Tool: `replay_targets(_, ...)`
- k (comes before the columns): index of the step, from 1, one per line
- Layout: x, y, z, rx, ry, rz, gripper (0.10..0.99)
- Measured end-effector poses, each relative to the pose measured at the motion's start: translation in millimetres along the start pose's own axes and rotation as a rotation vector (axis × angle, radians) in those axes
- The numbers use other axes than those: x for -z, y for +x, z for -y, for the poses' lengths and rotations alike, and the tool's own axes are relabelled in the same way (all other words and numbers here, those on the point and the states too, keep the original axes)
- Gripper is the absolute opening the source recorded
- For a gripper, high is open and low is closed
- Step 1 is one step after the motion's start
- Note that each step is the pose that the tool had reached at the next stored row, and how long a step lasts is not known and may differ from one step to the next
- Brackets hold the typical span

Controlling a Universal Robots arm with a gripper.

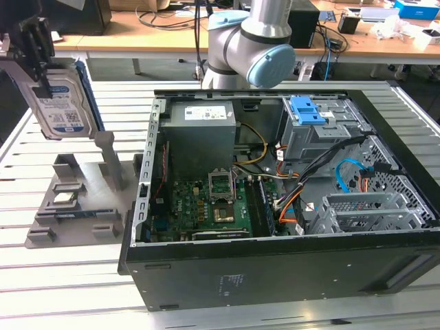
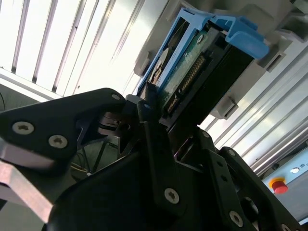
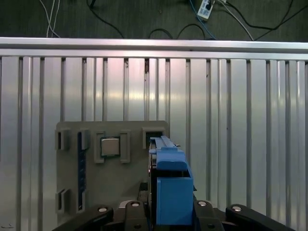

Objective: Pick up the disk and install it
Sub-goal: 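Pick up the disk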

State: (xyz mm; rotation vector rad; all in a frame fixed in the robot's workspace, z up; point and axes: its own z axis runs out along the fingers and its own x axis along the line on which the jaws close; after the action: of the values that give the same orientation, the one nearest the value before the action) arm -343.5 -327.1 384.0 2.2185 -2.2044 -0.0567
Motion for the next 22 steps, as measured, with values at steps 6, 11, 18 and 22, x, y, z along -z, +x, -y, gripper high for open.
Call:
replay_targets(6,18.6,-0.4,-0.7,0.000,0.000,0.0000,0.365)
replay_targets(11,30.1,-0.6,-1.1,0.000,0.000,-0.0001,0.365)
replay_targets(18,44.3,-0.9,-1.6,0.000,0.000,0.0000,0.365)
replay_targets(22,55.1,-1.1,-1.9,0.000,0.000,-0.0001,0.365)
